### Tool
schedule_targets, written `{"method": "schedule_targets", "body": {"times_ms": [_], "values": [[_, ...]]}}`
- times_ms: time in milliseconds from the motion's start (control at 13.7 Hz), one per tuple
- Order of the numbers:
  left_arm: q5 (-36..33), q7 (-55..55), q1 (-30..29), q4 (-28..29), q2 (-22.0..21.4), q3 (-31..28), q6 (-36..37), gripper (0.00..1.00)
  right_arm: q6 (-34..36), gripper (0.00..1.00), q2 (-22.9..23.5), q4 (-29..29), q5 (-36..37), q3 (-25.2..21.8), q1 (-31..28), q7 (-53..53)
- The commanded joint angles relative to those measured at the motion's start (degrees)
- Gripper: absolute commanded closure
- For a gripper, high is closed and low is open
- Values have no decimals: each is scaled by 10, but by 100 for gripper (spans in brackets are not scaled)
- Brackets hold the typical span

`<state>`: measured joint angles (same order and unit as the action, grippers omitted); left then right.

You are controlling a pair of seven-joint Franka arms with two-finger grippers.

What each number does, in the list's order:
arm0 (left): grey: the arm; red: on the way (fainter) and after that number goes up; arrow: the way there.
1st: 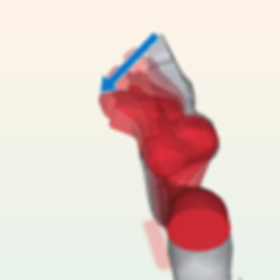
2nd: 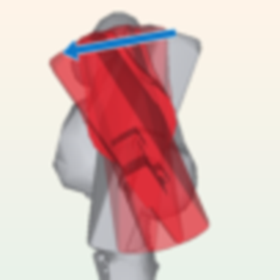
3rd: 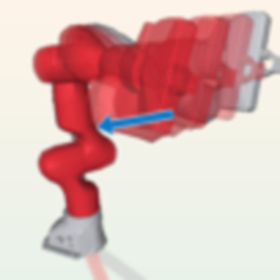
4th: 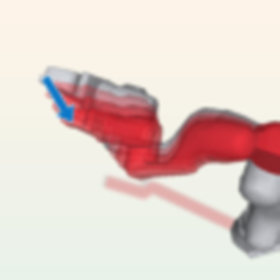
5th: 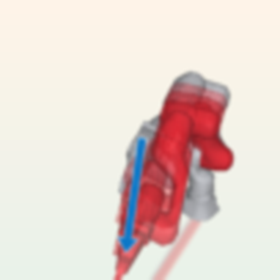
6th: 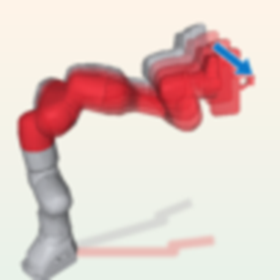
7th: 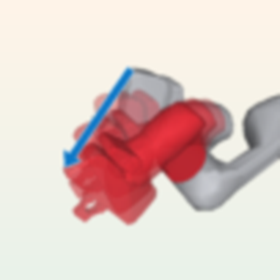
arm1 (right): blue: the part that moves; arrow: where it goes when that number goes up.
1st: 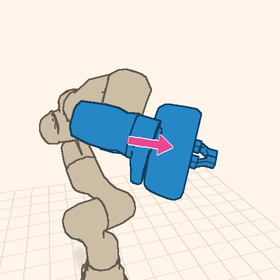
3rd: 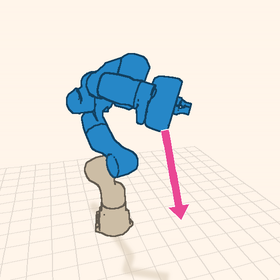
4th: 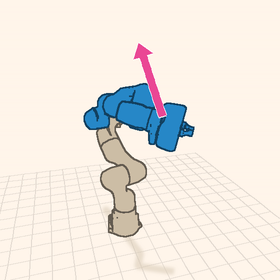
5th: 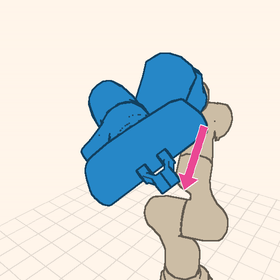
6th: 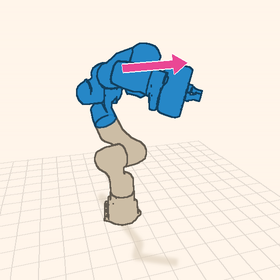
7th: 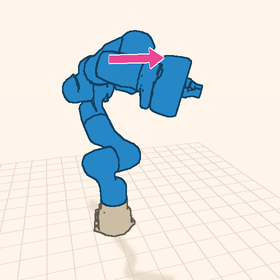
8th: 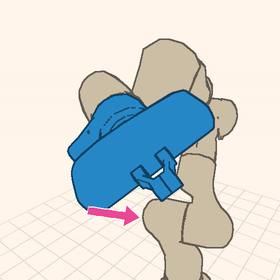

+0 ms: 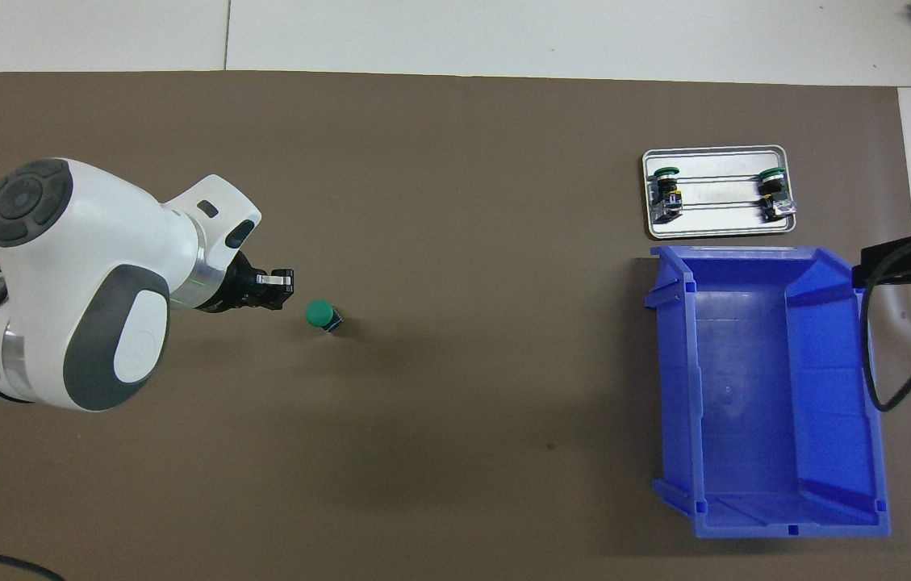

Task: Place and press button with both arms
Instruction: 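Press down on the button top with the left gripper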

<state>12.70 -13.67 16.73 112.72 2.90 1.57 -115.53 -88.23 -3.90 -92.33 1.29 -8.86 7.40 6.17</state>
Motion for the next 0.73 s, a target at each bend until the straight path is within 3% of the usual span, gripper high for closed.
{"method": "schedule_targets", "body": {"times_ms": [0,657], "values": [[-12,-19,17,47,-10,-8,-62,100,-4,0,-10,-9,-6,0,0,3],[-12,-83,51,99,13,-7,-170,100,-4,0,-10,-9,-6,0,0,3]]}}
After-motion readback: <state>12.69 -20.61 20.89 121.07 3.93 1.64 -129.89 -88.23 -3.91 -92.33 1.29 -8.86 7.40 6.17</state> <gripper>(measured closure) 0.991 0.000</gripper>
